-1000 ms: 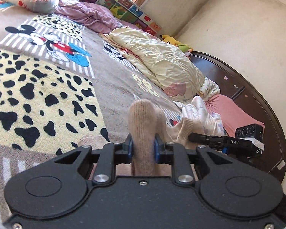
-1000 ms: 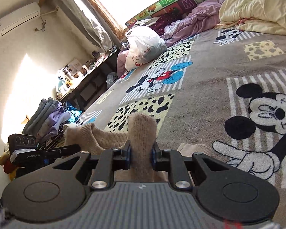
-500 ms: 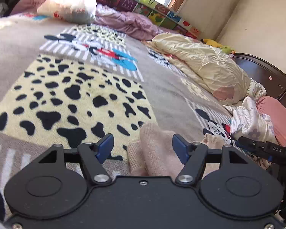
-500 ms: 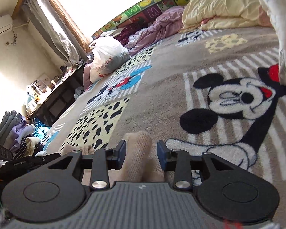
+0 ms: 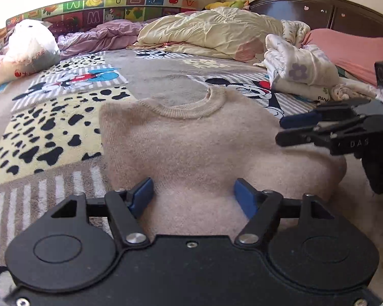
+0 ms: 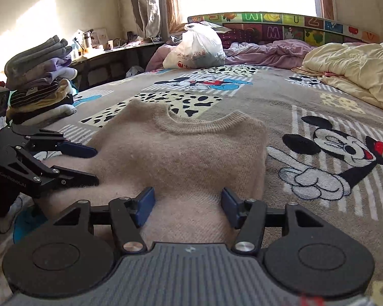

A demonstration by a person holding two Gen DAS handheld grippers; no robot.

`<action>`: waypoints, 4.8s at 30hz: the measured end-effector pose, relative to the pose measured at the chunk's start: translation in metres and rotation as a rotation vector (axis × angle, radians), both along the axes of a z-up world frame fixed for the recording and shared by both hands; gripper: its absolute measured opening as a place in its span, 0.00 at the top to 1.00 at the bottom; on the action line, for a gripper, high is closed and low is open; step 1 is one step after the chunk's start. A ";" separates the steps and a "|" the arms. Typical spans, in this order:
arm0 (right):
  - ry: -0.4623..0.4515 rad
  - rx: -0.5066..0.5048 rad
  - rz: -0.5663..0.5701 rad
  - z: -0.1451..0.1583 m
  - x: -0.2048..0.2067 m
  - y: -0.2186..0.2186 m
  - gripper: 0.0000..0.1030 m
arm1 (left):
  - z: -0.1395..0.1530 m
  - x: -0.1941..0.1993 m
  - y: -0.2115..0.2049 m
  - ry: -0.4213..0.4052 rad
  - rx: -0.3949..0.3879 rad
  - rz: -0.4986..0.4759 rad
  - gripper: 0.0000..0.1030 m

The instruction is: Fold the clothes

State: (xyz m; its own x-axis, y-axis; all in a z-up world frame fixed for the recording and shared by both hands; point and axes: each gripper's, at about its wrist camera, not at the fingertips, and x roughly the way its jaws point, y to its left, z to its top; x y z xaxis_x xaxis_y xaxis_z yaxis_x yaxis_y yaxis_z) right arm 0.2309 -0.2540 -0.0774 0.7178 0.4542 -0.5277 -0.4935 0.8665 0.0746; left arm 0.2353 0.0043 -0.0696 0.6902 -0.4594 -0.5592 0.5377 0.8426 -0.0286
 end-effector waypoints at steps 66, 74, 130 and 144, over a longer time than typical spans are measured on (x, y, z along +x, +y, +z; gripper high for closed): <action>0.369 0.637 -0.372 -0.033 -0.069 -0.066 0.30 | -0.029 -0.054 0.066 0.482 -0.642 0.361 0.35; 0.336 0.700 -0.341 -0.041 -0.048 -0.048 0.49 | -0.001 -0.033 0.044 0.452 -0.727 0.291 0.65; 0.045 0.724 -0.777 0.052 -0.083 -0.275 0.12 | 0.106 0.037 -0.152 0.316 -0.426 0.123 0.17; 0.195 0.394 -0.452 0.137 -0.181 -0.037 0.00 | 0.133 -0.167 0.000 0.111 -0.242 0.435 0.03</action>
